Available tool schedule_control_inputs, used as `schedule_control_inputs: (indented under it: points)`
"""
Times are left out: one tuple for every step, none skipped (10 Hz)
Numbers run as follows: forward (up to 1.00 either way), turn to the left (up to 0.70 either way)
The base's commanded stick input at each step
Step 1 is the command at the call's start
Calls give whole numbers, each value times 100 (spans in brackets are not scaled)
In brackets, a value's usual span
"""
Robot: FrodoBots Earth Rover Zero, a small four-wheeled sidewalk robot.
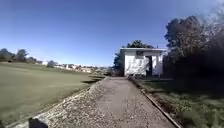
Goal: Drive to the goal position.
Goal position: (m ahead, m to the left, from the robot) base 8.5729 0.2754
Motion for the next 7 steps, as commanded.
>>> schedule_control_inputs:
  points:
    - [50, 0]
    - [50, 0]
    - [50, 0]
    - [50, -5]
    - [50, -22]
    - [50, -15]
    - [50, 0]
